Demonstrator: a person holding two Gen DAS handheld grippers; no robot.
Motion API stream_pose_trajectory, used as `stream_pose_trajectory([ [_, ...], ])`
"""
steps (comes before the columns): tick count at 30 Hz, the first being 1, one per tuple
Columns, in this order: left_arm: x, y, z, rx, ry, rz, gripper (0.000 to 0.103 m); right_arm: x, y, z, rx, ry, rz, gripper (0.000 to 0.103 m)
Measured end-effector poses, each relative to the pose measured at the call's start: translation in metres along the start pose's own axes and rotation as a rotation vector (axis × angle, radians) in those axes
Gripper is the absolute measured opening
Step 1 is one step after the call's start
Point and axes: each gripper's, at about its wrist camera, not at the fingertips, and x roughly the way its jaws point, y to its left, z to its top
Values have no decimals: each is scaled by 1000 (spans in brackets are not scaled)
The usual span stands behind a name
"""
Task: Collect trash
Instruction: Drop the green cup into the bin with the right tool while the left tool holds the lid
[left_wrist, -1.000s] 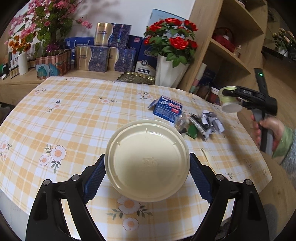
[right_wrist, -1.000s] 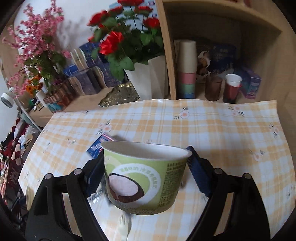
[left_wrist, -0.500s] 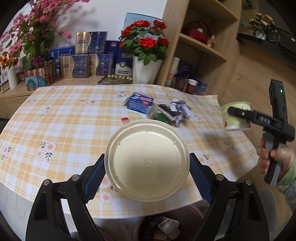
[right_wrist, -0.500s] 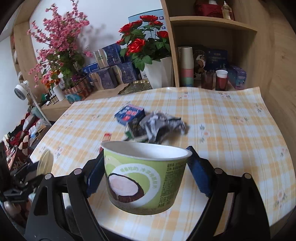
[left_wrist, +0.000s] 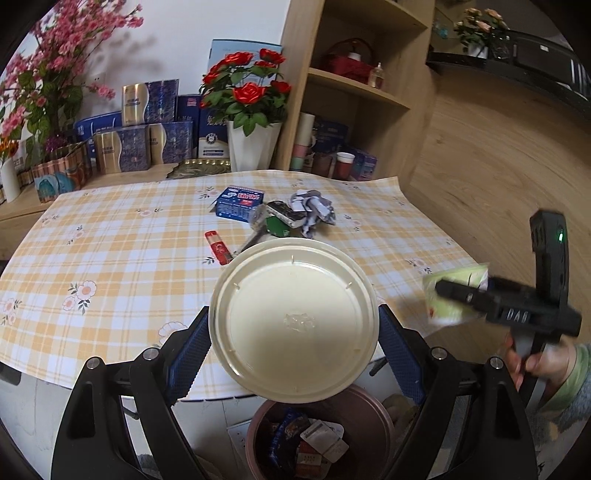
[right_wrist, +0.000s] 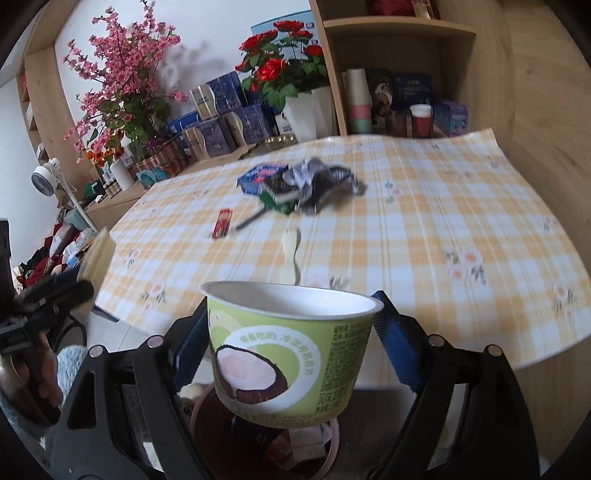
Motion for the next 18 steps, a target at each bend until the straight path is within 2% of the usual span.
stream_pose_trajectory([
  [10, -31, -16, -27, 18, -21, 8, 84, 6, 21, -85, -30, 110, 33, 82],
  [18, -42, -22, -52, 27, -19, 24, 84, 35, 39, -125, -103, 193, 30, 82],
])
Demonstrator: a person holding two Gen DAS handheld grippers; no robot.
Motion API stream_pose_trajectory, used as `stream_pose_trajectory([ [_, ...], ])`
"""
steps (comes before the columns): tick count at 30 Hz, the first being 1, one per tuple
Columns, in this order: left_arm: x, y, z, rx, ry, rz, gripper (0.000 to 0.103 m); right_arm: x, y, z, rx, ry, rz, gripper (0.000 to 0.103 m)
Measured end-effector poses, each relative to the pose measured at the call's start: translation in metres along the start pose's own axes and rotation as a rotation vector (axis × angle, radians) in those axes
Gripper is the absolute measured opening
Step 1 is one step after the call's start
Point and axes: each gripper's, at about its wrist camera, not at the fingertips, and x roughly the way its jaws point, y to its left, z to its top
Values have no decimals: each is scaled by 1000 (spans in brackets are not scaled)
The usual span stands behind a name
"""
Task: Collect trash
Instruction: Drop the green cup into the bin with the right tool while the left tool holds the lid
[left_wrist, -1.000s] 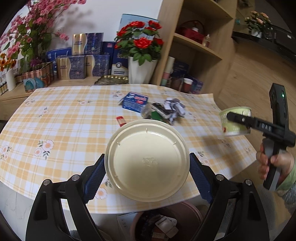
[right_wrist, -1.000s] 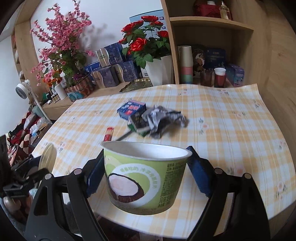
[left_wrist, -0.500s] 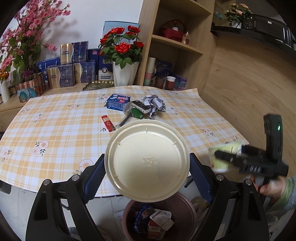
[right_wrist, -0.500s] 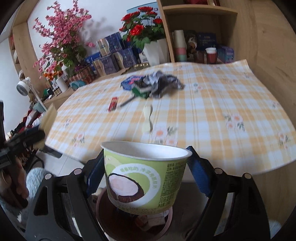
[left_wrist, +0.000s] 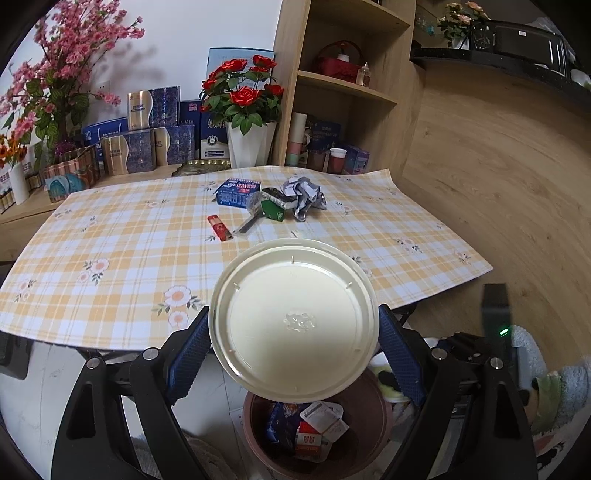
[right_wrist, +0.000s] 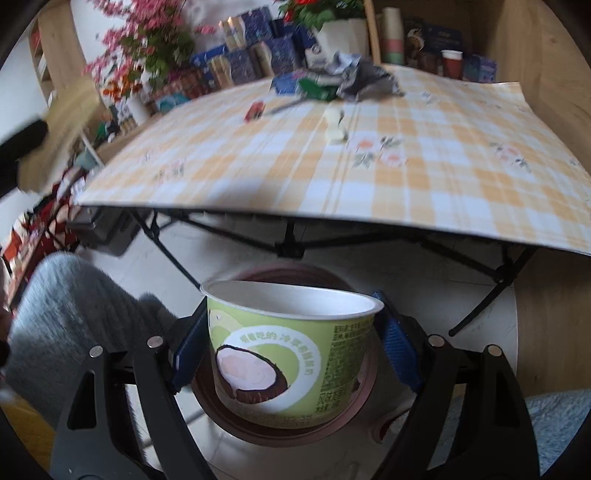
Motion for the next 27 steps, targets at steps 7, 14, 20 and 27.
stream_pose_trajectory([
  [7, 7, -1, -20, -6, 12, 14, 84, 56, 6, -10, -52, 130, -34, 82],
  [14, 15, 7, -31, -10, 20, 49, 84, 91, -3, -22, -22, 236, -47, 83],
  [20, 25, 18, -44, -46, 41, 66, 84, 99, 4, -24, -43, 263, -31, 83],
  [27, 36, 20, -51, -54, 71, 51, 84, 107, 7, -26, -50, 291, -24, 84],
])
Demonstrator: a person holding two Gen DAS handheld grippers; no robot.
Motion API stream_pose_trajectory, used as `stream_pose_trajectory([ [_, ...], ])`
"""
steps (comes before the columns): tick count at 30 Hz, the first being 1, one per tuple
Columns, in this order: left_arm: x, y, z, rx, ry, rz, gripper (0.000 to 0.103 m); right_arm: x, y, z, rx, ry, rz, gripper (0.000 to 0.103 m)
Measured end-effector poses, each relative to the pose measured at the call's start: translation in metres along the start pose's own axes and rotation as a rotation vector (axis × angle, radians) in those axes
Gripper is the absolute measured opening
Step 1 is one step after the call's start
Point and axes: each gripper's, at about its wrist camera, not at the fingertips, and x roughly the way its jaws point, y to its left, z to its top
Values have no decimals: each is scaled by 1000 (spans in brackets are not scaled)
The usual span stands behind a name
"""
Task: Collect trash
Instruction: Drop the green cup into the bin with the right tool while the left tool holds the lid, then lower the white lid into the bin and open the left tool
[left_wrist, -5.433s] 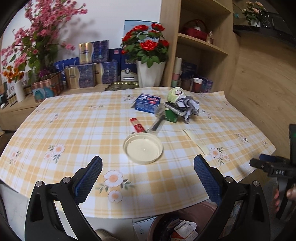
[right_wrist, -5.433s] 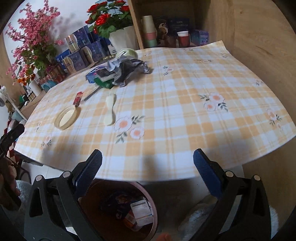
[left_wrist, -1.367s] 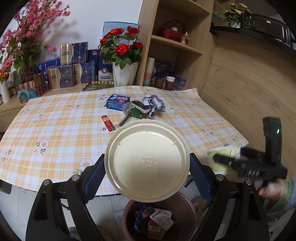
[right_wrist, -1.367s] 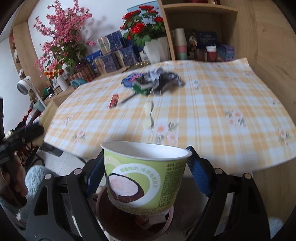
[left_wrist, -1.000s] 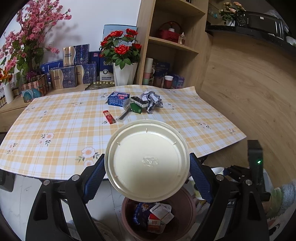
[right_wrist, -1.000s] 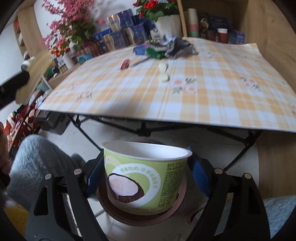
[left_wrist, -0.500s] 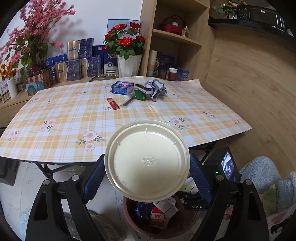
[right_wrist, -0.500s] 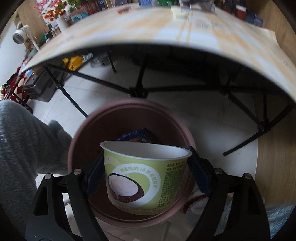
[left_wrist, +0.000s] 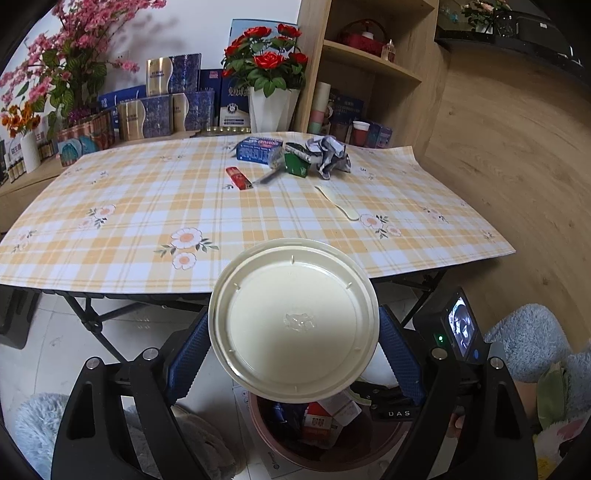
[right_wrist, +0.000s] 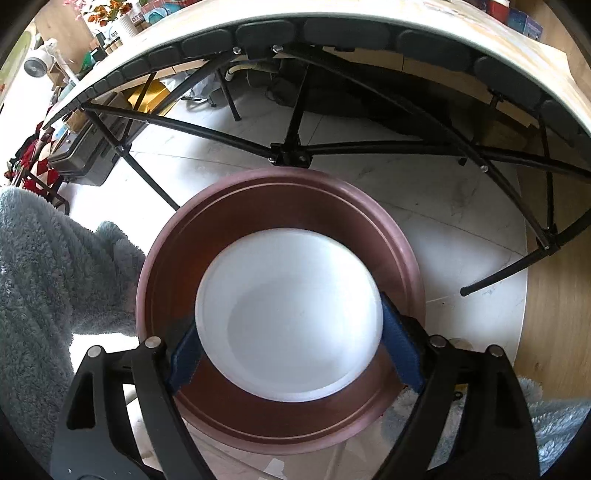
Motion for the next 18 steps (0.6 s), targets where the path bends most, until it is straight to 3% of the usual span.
stream_pose_trajectory([
  [9, 18, -5, -6, 13, 46, -18, 84, -17, -10, 4, 42, -67, -12, 91],
  [18, 29, -14, -10, 51, 79, -23, 85, -87, -23, 7, 105, -295, -84, 94],
])
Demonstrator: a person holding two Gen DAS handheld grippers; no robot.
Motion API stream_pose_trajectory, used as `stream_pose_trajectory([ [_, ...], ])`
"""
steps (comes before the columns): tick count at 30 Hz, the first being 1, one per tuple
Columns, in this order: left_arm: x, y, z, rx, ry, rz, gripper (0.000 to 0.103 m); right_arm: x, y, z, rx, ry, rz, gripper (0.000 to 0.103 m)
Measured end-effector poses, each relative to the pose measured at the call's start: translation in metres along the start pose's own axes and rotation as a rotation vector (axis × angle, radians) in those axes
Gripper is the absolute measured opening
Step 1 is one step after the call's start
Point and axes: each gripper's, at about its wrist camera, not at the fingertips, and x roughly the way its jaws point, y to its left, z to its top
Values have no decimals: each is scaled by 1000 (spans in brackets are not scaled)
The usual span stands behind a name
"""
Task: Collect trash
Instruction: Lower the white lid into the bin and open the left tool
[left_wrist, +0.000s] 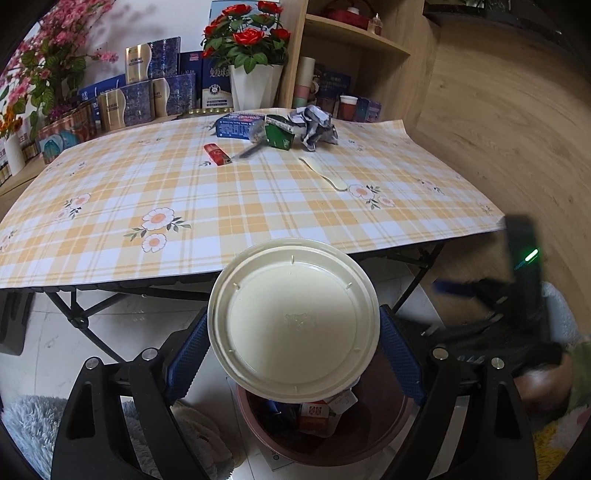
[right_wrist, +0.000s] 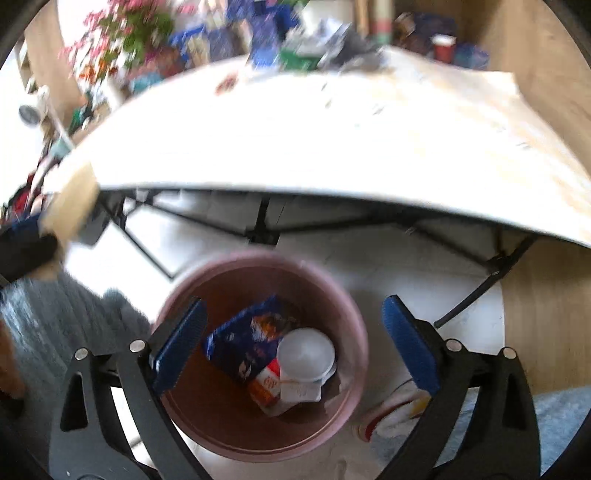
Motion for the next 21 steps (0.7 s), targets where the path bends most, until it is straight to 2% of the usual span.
stream_pose_trajectory([
  [5, 11, -4, -3, 15, 37, 0, 85, -43, -21, 11, 42, -169, -108, 95],
  [8, 22, -9, -6, 41, 71, -3, 85, -54, -34, 16, 78, -230, -186, 96],
  [14, 60, -24, -17, 110, 202, -12, 85, -44, -48, 17, 127, -219, -257, 96],
  [21, 87, -31, -28, 141, 306, -39, 86, -46, -52, 10, 152, -224, -278, 96],
])
